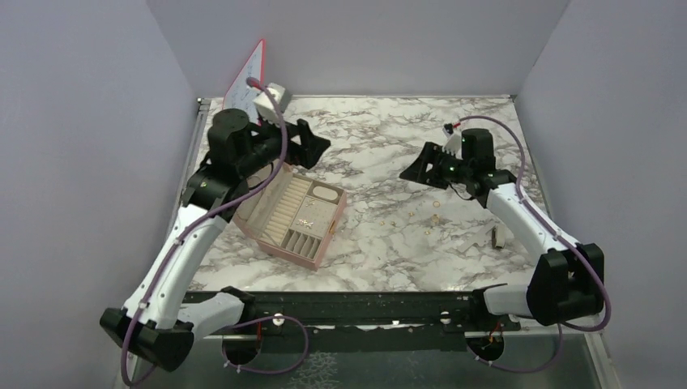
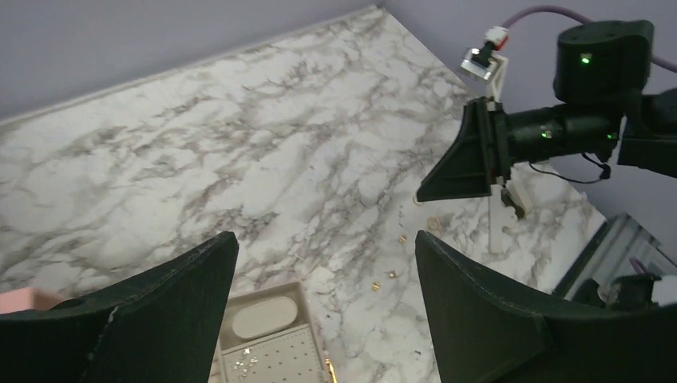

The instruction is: Organize the mixed jewelry

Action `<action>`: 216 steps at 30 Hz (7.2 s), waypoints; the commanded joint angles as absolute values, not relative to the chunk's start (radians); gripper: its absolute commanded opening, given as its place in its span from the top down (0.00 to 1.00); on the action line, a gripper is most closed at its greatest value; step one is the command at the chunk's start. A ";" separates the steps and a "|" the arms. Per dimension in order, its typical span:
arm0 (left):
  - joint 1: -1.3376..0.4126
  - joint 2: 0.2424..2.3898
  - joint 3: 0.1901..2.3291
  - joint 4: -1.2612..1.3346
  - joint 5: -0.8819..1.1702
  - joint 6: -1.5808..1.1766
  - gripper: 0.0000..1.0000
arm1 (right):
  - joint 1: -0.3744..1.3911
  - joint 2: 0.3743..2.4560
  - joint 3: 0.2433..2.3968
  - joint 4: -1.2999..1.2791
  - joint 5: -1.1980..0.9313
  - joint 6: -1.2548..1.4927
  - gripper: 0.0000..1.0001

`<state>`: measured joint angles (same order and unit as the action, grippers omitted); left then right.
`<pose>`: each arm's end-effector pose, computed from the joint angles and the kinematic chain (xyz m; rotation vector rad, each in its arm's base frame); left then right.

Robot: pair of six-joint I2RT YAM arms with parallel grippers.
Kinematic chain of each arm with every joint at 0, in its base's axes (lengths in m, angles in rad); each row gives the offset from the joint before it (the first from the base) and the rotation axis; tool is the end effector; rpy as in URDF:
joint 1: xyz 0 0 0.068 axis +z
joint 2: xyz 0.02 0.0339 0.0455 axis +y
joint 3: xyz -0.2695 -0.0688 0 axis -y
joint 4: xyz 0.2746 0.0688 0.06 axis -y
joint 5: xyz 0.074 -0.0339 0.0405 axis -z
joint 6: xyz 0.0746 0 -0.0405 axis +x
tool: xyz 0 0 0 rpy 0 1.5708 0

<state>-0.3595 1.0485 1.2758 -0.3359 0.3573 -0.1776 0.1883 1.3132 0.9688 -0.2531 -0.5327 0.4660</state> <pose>0.2554 -0.1238 0.4518 0.4285 1.6674 -0.7003 0.3312 0.1017 0.2601 -0.0101 2.2290 0.9451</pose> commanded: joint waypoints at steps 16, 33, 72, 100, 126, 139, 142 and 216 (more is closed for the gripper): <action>-0.825 1.699 1.281 -0.176 0.115 -0.416 0.61 | 0.198 1.323 0.601 -0.183 -0.334 0.801 0.52; -0.877 1.958 1.340 -0.225 0.092 -0.439 0.71 | 0.199 1.332 0.560 -0.190 -0.322 0.818 0.54; -0.903 2.003 1.388 -0.312 0.007 -0.416 1.00 | 0.198 1.336 0.571 -0.200 -0.310 0.809 0.55; -0.904 1.961 1.415 -0.420 -0.035 -0.476 0.72 | 0.198 1.357 0.572 -0.185 -0.328 0.806 0.55; -0.904 1.966 1.385 -0.423 -0.002 -0.486 0.84 | 0.198 1.368 0.568 -0.183 -0.329 0.807 0.55; -0.905 1.978 1.387 -0.445 -0.002 -0.481 0.82 | 0.199 1.371 0.567 -0.182 -0.329 0.808 0.55; -0.905 1.981 1.391 -0.445 0.000 -0.479 0.84 | 0.198 1.375 0.566 -0.180 -0.329 0.808 0.55; -0.873 1.377 0.798 0.668 0.159 0.329 1.00 | 0.198 1.260 0.734 0.259 -0.874 1.503 0.38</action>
<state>-0.8707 1.4231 0.8150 0.5957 0.0826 0.2970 0.1974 1.2335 0.7078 0.1932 -0.8558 1.4834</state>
